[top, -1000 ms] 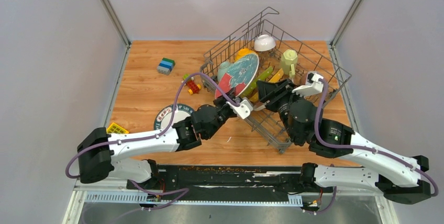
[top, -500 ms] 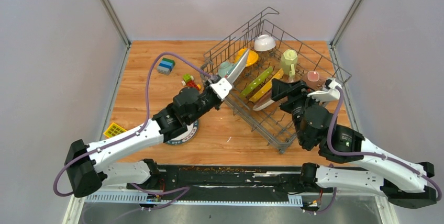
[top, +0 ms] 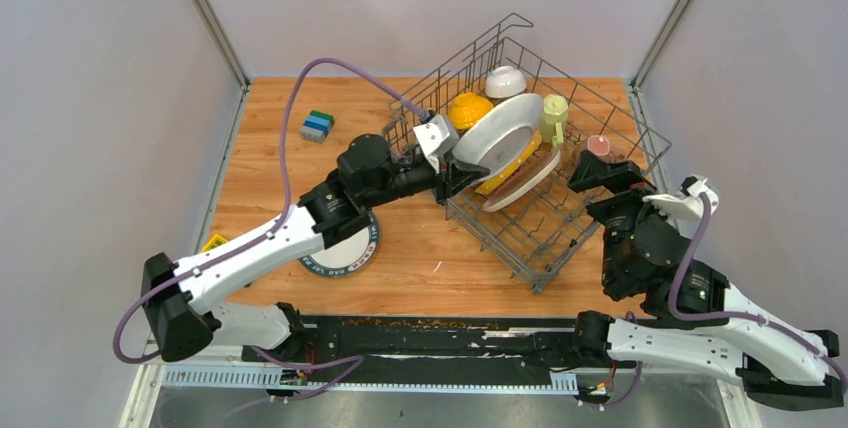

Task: Load the mixed dishes into the dish rack
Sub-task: Insert the plate into the dish rack.

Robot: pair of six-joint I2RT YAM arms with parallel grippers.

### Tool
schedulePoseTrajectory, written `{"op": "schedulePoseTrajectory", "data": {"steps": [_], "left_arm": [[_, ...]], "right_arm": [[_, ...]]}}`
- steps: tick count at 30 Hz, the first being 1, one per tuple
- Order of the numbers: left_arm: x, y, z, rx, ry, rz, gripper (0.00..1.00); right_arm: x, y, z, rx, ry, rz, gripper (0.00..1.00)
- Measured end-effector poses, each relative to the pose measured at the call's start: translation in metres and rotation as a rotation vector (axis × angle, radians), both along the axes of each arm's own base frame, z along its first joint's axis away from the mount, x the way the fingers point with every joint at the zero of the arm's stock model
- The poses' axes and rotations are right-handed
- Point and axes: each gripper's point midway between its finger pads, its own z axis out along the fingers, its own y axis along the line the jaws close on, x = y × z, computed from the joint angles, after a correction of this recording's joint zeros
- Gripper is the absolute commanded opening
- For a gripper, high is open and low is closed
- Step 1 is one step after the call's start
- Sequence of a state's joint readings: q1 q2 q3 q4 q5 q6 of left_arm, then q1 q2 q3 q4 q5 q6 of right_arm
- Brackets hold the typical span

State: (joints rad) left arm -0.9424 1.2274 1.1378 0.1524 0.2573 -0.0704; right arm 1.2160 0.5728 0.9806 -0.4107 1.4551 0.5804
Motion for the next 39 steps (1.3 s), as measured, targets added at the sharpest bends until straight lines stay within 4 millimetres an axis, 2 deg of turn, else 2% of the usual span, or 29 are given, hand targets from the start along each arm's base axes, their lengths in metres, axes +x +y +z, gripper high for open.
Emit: {"op": "schedulePoseTrajectory", "data": {"steps": [2, 7, 10, 12, 17, 22, 27, 34, 39], "left_arm": [[-0.002, -0.012, -0.011, 0.0, 0.049, -0.045, 0.0], [-0.003, -0.038, -0.054, 0.05, 0.191, -0.118, 0.0], [-0.001, -0.049, -0.062, 0.035, 0.226, -0.141, 0.0], [0.001, -0.051, -0.063, 0.026, 0.242, -0.139, 0.0], [0.004, -0.057, -0.052, 0.009, 0.243, -0.142, 0.0], [-0.002, -0.063, -0.026, 0.008, 0.192, -0.139, 0.0], [-0.012, -0.064, -0.008, 0.009, 0.148, -0.163, 0.0], [-0.034, -0.075, -0.009, 0.025, 0.17, -0.225, 0.0], [-0.041, -0.088, -0.024, 0.031, 0.236, -0.249, 0.0]], "right_arm": [[-0.003, -0.011, 0.0, -0.012, 0.002, -0.015, 1.0], [-0.017, -0.051, 0.008, 0.052, -0.022, -0.048, 1.0], [-0.024, -0.072, 0.013, 0.086, -0.032, -0.063, 1.0], [-0.026, -0.077, 0.017, 0.08, -0.03, -0.069, 1.0], [-0.023, -0.072, 0.019, 0.006, -0.007, -0.073, 1.0], [-0.018, -0.057, 0.015, -0.075, 0.02, -0.072, 1.0], [-0.019, -0.061, 0.014, -0.077, 0.021, -0.073, 1.0], [-0.019, -0.061, 0.014, -0.068, 0.019, -0.074, 1.0], [-0.019, -0.061, 0.016, -0.053, 0.014, -0.074, 1.0]]}}
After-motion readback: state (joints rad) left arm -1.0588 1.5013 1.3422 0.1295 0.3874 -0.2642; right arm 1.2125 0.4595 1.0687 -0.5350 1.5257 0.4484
